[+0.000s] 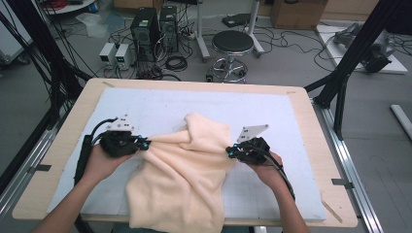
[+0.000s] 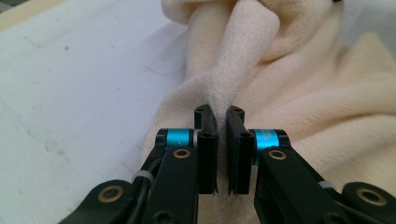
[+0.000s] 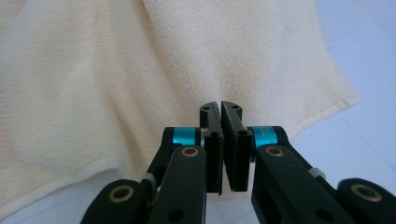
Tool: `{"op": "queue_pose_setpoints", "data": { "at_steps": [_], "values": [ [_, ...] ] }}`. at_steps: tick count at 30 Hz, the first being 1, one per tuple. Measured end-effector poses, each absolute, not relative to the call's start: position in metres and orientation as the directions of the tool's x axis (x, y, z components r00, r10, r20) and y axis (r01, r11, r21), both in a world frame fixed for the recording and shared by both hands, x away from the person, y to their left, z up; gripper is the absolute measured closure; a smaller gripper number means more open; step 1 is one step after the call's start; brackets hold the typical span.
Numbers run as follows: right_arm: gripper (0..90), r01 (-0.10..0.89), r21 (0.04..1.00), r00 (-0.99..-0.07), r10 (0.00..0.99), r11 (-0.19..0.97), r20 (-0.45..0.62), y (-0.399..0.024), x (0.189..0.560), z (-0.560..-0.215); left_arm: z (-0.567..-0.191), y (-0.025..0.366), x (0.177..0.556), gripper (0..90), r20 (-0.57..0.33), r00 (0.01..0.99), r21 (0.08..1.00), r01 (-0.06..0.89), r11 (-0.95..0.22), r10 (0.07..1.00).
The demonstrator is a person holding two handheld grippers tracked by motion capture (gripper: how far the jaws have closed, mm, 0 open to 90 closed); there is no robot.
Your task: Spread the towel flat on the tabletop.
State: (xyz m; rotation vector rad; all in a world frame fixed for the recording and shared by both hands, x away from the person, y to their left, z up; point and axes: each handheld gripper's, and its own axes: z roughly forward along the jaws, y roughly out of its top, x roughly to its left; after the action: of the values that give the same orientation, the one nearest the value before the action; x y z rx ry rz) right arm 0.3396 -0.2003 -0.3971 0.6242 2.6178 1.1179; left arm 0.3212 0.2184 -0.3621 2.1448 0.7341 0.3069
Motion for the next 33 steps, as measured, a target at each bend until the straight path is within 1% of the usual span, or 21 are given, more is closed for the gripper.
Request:
{"op": "queue_pose_setpoints", "data": {
  "at_steps": [1, 4, 5, 9, 10, 12, 16, 18, 20, 21, 22, 24, 25, 28, 30, 31, 33],
  "values": [
    [87.8, 0.282, 0.730, -0.890, 0.454, 0.623, -0.044, -0.200, 0.336, -0.395, -0.363, 0.220, 0.314, 84.2, -0.049, 0.802, 0.779, 0.404, -0.479, 0.595],
    [87.8, 0.259, 0.715, -0.905, 0.422, 0.649, -0.056, -0.201, 0.318, -0.390, -0.368, 0.218, 0.291, 84.2, -0.049, 0.829, 0.776, 0.382, -0.501, 0.557],
    [87.8, 0.258, 0.711, -0.908, 0.416, 0.654, -0.054, -0.202, 0.313, -0.390, -0.371, 0.217, 0.284, 84.1, -0.062, 0.837, 0.775, 0.384, -0.503, 0.543],
    [85.9, 0.234, 0.704, -0.931, 0.364, 0.671, -0.037, -0.208, 0.286, -0.388, -0.381, 0.214, 0.263, 82.4, -0.106, 0.879, 0.779, 0.365, -0.510, 0.466],
    [84.0, 0.230, 0.712, -0.933, 0.358, 0.664, -0.033, -0.209, 0.283, -0.386, -0.380, 0.215, 0.262, 79.5, -0.107, 0.883, 0.788, 0.355, -0.503, 0.456],
    [77.5, 0.220, 0.733, -0.930, 0.366, 0.643, -0.042, -0.213, 0.281, -0.378, -0.373, 0.216, 0.265, 70.2, -0.112, 0.885, 0.807, 0.346, -0.478, 0.451],
    [69.3, 0.234, 0.756, -0.906, 0.420, 0.612, -0.059, -0.212, 0.300, -0.367, -0.355, 0.213, 0.286, 64.6, -0.079, 0.879, 0.852, 0.304, -0.426, 0.470],
    [67.6, 0.247, 0.742, -0.892, 0.446, 0.623, -0.077, -0.206, 0.315, -0.372, -0.351, 0.207, 0.302, 63.9, -0.072, 0.862, 0.857, 0.311, -0.411, 0.501],
    [66.1, 0.280, 0.733, -0.882, 0.467, 0.620, -0.058, -0.198, 0.331, -0.382, -0.352, 0.203, 0.316, 64.1, -0.057, 0.847, 0.865, 0.306, -0.397, 0.529],
    [65.7, 0.289, 0.730, -0.880, 0.472, 0.620, -0.052, -0.196, 0.336, -0.386, -0.356, 0.200, 0.323, 64.7, -0.067, 0.842, 0.865, 0.317, -0.389, 0.535],
    [64.7, 0.301, 0.723, -0.877, 0.479, 0.622, -0.047, -0.193, 0.342, -0.392, -0.361, 0.196, 0.329, 65.2, -0.071, 0.846, 0.853, 0.326, -0.408, 0.529],
    [63.8, 0.319, 0.689, -0.874, 0.484, 0.651, -0.053, -0.187, 0.352, -0.403, -0.374, 0.185, 0.336, 65.9, -0.058, 0.853, 0.802, 0.349, -0.485, 0.518],
    [62.7, 0.320, 0.674, -0.875, 0.480, 0.666, -0.060, -0.185, 0.355, -0.408, -0.381, 0.181, 0.338, 65.8, -0.069, 0.861, 0.785, 0.358, -0.505, 0.503],
    [58.2, 0.342, 0.642, -0.876, 0.480, 0.686, -0.046, -0.179, 0.364, -0.421, -0.399, 0.170, 0.334, 63.5, -0.131, 0.870, 0.769, 0.392, -0.505, 0.475],
    [58.5, 0.387, 0.620, -0.871, 0.491, 0.682, 0.004, -0.178, 0.368, -0.429, -0.408, 0.165, 0.330, 62.9, -0.145, 0.879, 0.757, 0.394, -0.521, 0.454],
    [61.6, 0.400, 0.635, -0.867, 0.497, 0.660, 0.030, -0.179, 0.370, -0.431, -0.411, 0.163, 0.327, 64.3, -0.151, 0.882, 0.752, 0.396, -0.526, 0.447],
    [79.5, 0.414, 0.638, -0.864, 0.502, 0.649, 0.049, -0.182, 0.371, -0.430, -0.414, 0.159, 0.325, 68.3, -0.145, 0.885, 0.731, 0.397, -0.555, 0.442]
  ]
}}
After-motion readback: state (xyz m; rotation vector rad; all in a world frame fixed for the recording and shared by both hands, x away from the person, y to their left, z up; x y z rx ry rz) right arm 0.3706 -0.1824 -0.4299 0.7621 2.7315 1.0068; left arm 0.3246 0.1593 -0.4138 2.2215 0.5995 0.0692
